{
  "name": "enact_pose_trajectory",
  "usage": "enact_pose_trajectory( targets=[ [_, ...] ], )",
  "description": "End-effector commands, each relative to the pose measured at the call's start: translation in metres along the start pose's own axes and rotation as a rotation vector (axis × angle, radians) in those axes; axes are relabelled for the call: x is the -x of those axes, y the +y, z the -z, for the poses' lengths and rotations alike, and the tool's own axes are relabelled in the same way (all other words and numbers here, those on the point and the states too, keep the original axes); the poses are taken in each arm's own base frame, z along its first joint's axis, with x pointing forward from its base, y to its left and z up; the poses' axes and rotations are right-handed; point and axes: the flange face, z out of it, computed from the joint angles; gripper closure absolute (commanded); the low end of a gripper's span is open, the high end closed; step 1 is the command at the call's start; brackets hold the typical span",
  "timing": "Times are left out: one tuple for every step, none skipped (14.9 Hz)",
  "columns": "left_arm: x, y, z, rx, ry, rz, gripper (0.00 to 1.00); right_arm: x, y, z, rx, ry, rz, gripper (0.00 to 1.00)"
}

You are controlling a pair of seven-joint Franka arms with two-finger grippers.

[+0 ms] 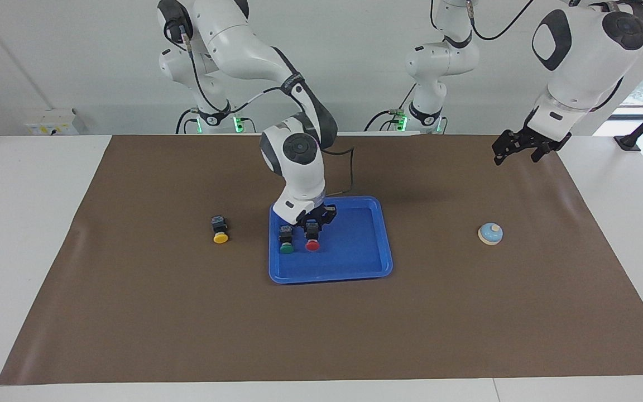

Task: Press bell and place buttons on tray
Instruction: 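Carry the red button into the tray beside the green one, release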

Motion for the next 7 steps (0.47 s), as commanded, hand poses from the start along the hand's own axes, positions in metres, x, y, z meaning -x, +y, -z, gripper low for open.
enact_pose_trajectory(
  targets=[
    [0.002, -0.001, 0.004, 0.001, 0.015, 0.004, 0.00, 0.002, -0.002, -0.005, -0.008, 0.005, -0.024, 0.87],
    [0.002, -0.001, 0.004, 0.001, 0.015, 0.004, 0.00, 0.003, -0.002, -0.005, -0.008, 0.005, -0.024, 0.75],
    [0.002, -0.001, 0.004, 0.001, 0.015, 0.004, 0.00, 0.003, -0.002, -0.005, -0.007, 0.003, -0.026, 0.54],
    [0.002, -0.001, 0.004, 0.001, 0.015, 0.004, 0.00, 0.008, -0.010, -0.006, -0.004, -0.002, -0.017, 0.20],
    [0.002, -0.001, 0.004, 0.001, 0.015, 0.004, 0.00, 0.011, -0.014, -0.005, -0.003, -0.003, -0.012, 0.00],
    [0.002, -0.001, 0.004, 0.001, 0.015, 0.004, 0.00, 0.011, -0.014, -0.005, 0.007, -0.008, -0.008, 0.00],
    [0.002, -0.001, 0.004, 0.001, 0.015, 0.004, 0.00, 0.011, -0.013, 0.000, 0.021, -0.023, -0.005, 0.00]
  ],
)
